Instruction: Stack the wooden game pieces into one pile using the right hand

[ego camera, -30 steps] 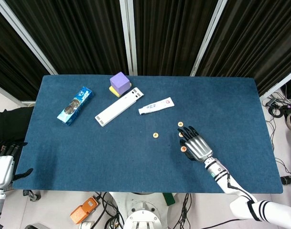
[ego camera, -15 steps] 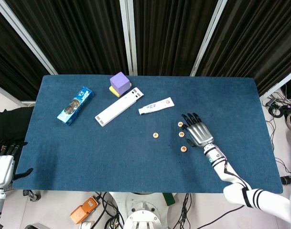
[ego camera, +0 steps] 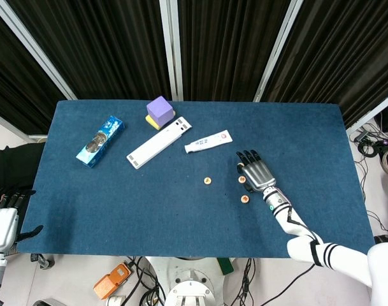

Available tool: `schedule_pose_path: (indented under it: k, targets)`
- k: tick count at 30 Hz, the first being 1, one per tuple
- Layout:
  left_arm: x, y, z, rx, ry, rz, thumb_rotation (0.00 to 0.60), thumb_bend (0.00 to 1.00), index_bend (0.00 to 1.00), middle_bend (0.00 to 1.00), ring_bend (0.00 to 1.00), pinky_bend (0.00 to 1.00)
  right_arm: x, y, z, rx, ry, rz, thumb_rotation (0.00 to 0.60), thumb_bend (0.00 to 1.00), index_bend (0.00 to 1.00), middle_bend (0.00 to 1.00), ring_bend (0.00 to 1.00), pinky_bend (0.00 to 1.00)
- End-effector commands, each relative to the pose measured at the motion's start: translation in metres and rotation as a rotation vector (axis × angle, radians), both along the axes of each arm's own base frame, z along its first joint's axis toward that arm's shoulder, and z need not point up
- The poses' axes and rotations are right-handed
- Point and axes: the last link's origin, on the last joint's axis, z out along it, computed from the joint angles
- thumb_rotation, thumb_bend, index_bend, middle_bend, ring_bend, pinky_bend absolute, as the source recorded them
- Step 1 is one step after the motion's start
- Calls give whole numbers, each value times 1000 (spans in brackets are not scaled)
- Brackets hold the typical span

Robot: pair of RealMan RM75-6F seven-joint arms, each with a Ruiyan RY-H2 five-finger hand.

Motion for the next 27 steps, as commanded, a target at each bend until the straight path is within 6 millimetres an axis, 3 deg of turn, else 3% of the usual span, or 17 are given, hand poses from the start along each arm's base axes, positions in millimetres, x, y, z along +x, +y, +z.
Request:
schedule_pose_path:
  k: [1, 20, 27]
  targets:
    - [0, 0, 0, -1, 0, -1, 600, 6, 205, 183, 123, 0, 0, 0, 0, 1, -4, 1, 600, 431, 483, 106, 12, 107]
    - [-3, 0, -2, -3, -2, 6, 600, 5, 206, 183, 123, 0, 0, -3, -3, 0, -7, 0, 600, 504, 548, 131, 37, 121]
    - [-4, -1, 0, 3, -3, 9, 600, 6, 206, 183, 123, 0, 7, 7, 19, -28, -55, 47, 600, 518, 552, 133, 37, 121]
